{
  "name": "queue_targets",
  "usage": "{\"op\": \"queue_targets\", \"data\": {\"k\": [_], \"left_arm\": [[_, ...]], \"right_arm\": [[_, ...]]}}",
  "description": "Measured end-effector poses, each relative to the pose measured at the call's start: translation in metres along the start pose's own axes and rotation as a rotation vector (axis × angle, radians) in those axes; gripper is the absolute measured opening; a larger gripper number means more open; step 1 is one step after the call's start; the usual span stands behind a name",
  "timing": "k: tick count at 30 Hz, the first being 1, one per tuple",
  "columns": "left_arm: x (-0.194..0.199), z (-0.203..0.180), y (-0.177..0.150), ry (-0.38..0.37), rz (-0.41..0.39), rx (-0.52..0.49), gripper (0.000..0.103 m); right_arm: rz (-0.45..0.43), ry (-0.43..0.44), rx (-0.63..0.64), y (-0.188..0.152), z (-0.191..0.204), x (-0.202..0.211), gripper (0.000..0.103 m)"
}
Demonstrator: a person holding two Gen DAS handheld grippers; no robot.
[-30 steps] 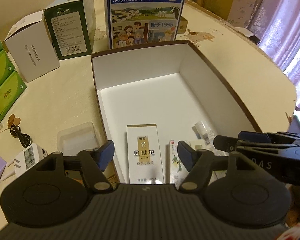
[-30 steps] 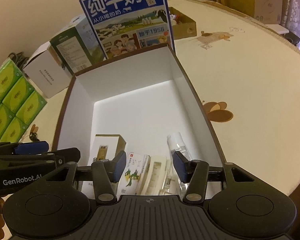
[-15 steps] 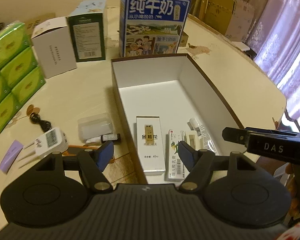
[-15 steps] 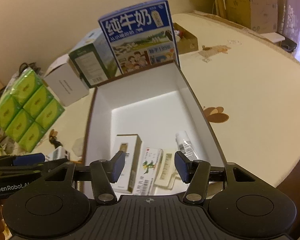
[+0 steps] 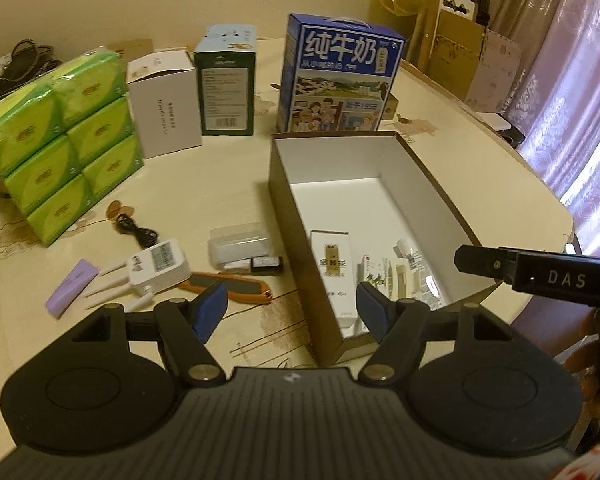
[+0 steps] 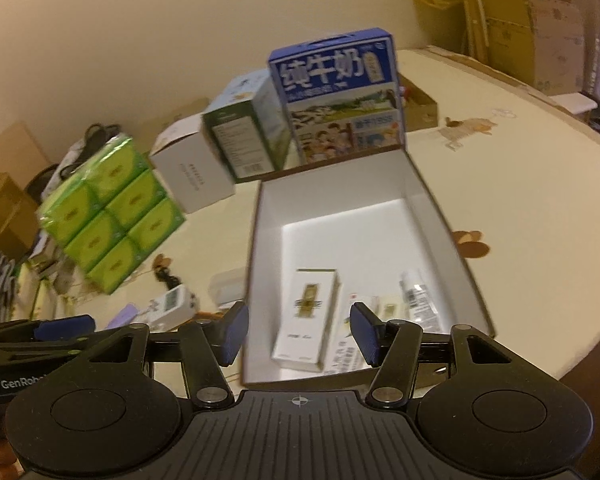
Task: Organize rigid objects
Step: 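Open both tools and pull them back from the shoebox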
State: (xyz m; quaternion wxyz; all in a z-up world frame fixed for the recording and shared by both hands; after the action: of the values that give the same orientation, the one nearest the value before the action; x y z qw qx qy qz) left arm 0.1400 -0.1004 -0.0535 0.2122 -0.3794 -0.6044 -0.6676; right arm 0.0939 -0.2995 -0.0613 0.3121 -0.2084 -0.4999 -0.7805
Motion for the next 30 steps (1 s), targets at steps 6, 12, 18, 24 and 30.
{"op": "queue_targets", "data": {"k": [6, 12, 18, 24, 30], "left_arm": [[0.017, 0.021, -0.015, 0.035, -0.003, 0.028, 0.068], [0.028, 0.046, -0.028, 0.081, -0.002, 0.067, 0.068], [0.032, 0.066, -0.04, 0.12, 0.022, 0.102, 0.068], [0.03, 0.079, -0.05, 0.151, 0.04, 0.122, 0.068], [0.024, 0.086, -0.053, 0.173, 0.033, 0.125, 0.068]], "right_arm": [[0.034, 0.065, 0.035, -0.013, 0.03, -0.003, 0.058], [0.064, 0.129, 0.075, -0.028, 0.058, -0.014, 0.058], [0.09, 0.141, 0.111, -0.038, 0.074, -0.026, 0.058], [0.111, 0.151, 0.146, -0.044, 0.082, -0.035, 0.058], [0.136, 0.16, 0.207, -0.049, 0.09, -0.051, 0.058]]}}
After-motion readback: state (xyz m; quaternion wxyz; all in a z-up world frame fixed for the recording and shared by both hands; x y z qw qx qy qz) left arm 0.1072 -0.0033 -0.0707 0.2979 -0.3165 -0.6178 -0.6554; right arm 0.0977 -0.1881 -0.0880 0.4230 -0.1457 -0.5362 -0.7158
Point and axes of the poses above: each gripper's, at about its wrist camera, not at the fingertips, and x roughly against the way its jaws point, z to its left, y to its top, the point moved 1 cm from there along -x, roughly the way its jaws point, and after that the axes turned 7 degrees about y, right-handed, at the moved point
